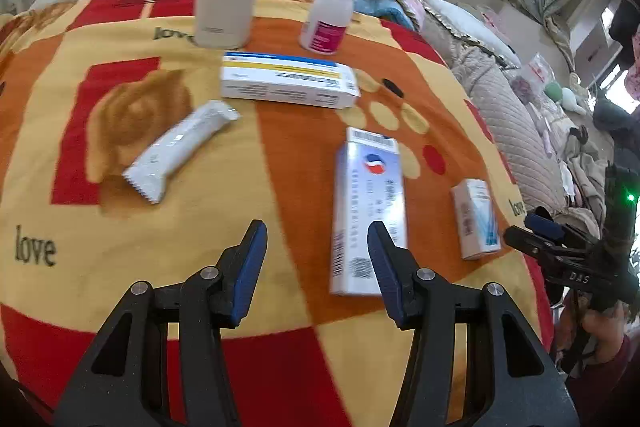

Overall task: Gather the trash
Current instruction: 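Grasp the white-blue striped box with the right tool while the left grasps the long white box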

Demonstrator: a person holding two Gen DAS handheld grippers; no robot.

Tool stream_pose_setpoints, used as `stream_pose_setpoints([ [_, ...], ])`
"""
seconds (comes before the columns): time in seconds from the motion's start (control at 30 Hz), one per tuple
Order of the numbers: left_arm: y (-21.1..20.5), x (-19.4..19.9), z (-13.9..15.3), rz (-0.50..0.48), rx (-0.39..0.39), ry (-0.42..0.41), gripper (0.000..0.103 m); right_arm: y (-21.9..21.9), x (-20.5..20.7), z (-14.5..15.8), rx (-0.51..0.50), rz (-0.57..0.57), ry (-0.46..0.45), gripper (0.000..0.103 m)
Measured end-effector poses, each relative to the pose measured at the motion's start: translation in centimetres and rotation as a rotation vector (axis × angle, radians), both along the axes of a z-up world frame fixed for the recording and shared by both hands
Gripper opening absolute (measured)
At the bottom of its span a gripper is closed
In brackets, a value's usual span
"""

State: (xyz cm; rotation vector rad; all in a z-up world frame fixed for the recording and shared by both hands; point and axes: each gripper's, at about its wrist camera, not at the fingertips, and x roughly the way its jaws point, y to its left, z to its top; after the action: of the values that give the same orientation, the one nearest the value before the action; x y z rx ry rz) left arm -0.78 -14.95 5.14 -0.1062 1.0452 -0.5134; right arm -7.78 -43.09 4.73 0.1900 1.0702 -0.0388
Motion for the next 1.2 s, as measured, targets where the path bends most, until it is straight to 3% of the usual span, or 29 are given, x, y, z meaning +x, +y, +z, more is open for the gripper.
stream_pose_setpoints([
  [0.13, -2.1, 0.2, -0.4, -0.019, 0.008, 0.004, 0.052, -1.3, -1.0, 0.3, 0.106, -0.021, -0.027, 0.088],
  [0.23, -3.7, 0.4, -0.8, -0.017, 0.045, 0.0, 0.052, 0.2, -0.6, 0.5, 0.131, 0.01, -0.049, 0.088],
  [0.43, -6.0, 0.9, -1.9, -0.035, 0.101, -0.019, 0.055, 3.9, 1.2, 0.1, 0.058, 0.05, -0.068, 0.087],
  [0.63, -7.6, 1.4, -2.6, -0.039, 0.17, -0.07, 0.056, 3.8, 0.9, -0.3, 0.081, 0.05, -0.065, 0.087],
  [0.77, -7.1, 1.9, -2.5, -0.047, 0.138, -0.045, 0.056, 4.1, 1.4, -0.6, 0.065, 0.048, -0.062, 0.085],
  [0.97, -5.2, 2.4, -2.2, -0.014, 0.063, -0.003, 0.056, 4.8, 2.7, -1.3, 0.063, 0.055, -0.058, 0.075],
  [1.1, -5.6, 2.1, -2.3, -0.028, 0.087, -0.017, 0.055, 5.4, 3.6, -1.8, 0.025, 0.066, -0.07, 0.052],
  [1.2, -5.9, 1.7, -2.4, -0.048, 0.096, -0.034, 0.047, 4.7, 3.1, -1.6, 0.056, 0.077, -0.087, 0.039],
])
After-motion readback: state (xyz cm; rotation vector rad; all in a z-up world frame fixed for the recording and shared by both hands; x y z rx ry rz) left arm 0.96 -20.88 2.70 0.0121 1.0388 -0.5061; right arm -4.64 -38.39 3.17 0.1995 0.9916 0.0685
